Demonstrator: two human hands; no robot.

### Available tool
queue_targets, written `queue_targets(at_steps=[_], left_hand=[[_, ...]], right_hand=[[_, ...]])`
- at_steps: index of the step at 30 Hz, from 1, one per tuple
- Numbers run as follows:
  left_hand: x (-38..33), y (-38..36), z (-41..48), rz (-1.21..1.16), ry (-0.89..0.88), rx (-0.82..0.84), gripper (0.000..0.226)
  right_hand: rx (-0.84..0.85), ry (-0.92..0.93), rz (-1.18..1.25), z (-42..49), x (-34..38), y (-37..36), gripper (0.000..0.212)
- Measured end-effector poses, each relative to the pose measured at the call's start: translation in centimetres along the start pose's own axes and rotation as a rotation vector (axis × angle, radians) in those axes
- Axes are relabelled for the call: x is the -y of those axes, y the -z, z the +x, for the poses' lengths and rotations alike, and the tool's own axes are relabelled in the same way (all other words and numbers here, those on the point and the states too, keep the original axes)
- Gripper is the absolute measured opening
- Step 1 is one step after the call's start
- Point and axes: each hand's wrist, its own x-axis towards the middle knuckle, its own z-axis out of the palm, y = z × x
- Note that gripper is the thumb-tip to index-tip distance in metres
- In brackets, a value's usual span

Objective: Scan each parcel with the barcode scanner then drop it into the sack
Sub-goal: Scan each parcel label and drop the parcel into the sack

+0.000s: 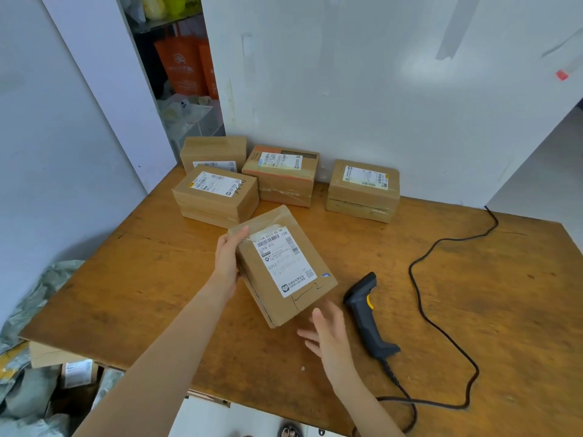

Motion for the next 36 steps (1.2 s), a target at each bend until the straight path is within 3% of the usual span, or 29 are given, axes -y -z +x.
queue_targets(at_steps=[3,5,9,13,16,20,24,27,29,36], left_hand=[[-0.2,0.5,0.4,-0.021,0.007,-0.046,0.083],[-0.3,0.8,0.6,-0.025,0.018,-0.054,0.091],[-0.3,0.5,0.4,0.002,0.001,-0.022,0.076],[-0.5,0.2,0.5,0.002,-0.024,0.009,0.061],[-0.8,0.4,1.1,0.019,-0.062,0.032,0.064],[-0.9,1.0,2.1,0.021,-0.061,0.014,0.063],[-0.3,1.1,2.7,0.010,-0.035,0.041,0.085],[0.2,0.6,2.8,-0.018,-0.003,0.075,0.097],[0.6,0.3,2.9,-0.029,0.011,0.084,0.101],[0.9,-0.2,2.7,0.008,0.015,0.106,0.105]], right_hand=[[-0.403,0.252,-0.305,0.7,-0.4,2.7,0.016],[-0.588,0.297,-0.567,2.0,-0.5,4.5,0.030],[-0.590,-0.009,-1.004,4.4,-0.7,5.8,0.069],[-0.549,-0.031,-1.224,6.3,-0.5,6.2,0.068],[-0.473,-0.009,-1.022,7.0,0.5,6.2,0.051],[-0.349,0.195,-0.559,5.2,2.9,6.0,0.030],[-0.052,0.308,-0.270,1.3,6.0,5.0,0.032],[0.189,0.361,-0.232,-0.7,7.1,3.7,0.049],[0.280,0.377,-0.255,-1.4,7.3,2.8,0.050],[0.269,0.364,-0.388,-1.5,6.9,1.0,0.056]])
